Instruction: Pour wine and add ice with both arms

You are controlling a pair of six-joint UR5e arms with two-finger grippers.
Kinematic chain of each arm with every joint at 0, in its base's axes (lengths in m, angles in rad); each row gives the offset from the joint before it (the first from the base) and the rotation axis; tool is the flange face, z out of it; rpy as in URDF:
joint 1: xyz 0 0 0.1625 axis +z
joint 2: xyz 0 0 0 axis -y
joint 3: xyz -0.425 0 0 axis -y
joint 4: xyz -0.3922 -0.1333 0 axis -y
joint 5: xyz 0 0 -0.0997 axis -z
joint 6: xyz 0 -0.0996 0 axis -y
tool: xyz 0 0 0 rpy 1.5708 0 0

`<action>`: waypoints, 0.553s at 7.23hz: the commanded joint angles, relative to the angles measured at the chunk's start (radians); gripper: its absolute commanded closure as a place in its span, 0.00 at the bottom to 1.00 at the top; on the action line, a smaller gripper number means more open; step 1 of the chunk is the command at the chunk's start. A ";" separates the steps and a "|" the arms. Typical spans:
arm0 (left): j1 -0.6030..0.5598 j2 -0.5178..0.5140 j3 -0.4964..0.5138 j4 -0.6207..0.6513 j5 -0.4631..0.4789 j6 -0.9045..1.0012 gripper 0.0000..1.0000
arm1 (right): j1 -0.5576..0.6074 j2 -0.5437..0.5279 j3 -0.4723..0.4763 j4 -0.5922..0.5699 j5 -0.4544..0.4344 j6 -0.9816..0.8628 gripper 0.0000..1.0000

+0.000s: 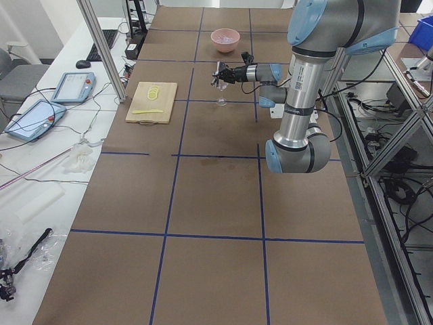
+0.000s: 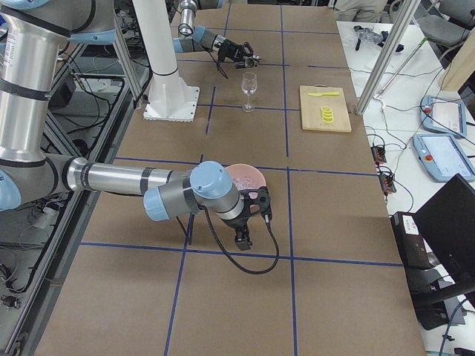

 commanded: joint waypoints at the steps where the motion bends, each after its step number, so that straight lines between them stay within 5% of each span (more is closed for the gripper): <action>1: 0.001 0.000 0.025 0.000 0.000 0.114 1.00 | 0.000 -0.002 0.000 0.000 -0.001 -0.001 0.00; 4: 0.004 -0.005 0.019 -0.002 0.012 0.224 1.00 | 0.000 -0.003 0.000 0.000 -0.001 -0.001 0.00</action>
